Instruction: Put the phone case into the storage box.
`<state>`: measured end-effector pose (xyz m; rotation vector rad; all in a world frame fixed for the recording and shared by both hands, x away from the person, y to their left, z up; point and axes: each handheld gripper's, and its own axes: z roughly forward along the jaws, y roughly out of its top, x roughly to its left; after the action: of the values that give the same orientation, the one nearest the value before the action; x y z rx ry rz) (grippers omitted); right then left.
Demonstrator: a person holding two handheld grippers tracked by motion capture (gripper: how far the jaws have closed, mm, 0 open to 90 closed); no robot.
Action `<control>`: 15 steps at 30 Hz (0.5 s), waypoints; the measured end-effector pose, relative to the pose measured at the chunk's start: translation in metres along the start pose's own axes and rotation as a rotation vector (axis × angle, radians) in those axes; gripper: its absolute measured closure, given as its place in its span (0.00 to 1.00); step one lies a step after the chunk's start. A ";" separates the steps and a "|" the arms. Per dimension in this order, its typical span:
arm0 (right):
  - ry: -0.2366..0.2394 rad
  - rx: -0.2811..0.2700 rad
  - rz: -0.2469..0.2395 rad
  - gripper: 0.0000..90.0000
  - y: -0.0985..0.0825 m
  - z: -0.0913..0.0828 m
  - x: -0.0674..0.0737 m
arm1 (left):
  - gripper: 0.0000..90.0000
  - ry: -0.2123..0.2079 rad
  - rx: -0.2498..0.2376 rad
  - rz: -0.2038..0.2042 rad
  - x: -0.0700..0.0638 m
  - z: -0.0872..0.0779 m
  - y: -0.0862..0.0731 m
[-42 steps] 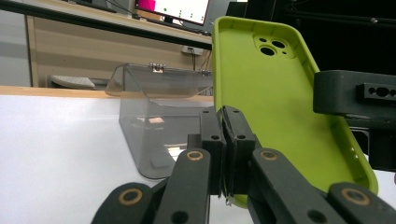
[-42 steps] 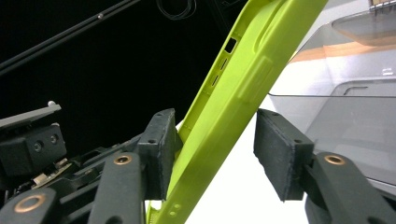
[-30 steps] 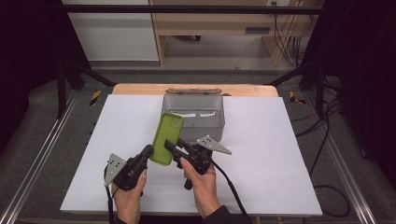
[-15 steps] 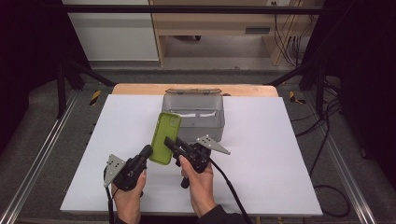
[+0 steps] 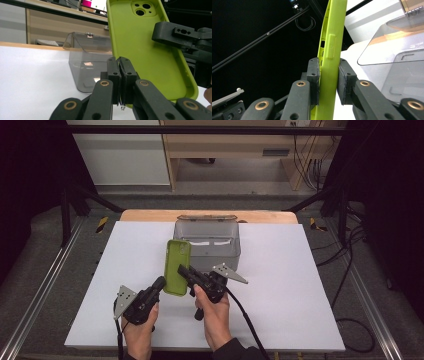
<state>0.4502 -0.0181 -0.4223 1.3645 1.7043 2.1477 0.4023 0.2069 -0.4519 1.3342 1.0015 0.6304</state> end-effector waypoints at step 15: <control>0.007 0.021 0.057 0.86 0.009 -0.004 -0.004 | 0.92 -0.009 -0.021 0.029 -0.006 -0.001 0.004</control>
<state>0.4538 -0.0261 -0.4170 1.4296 1.7159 2.1732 0.3988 0.2028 -0.4459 1.3340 0.9674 0.6548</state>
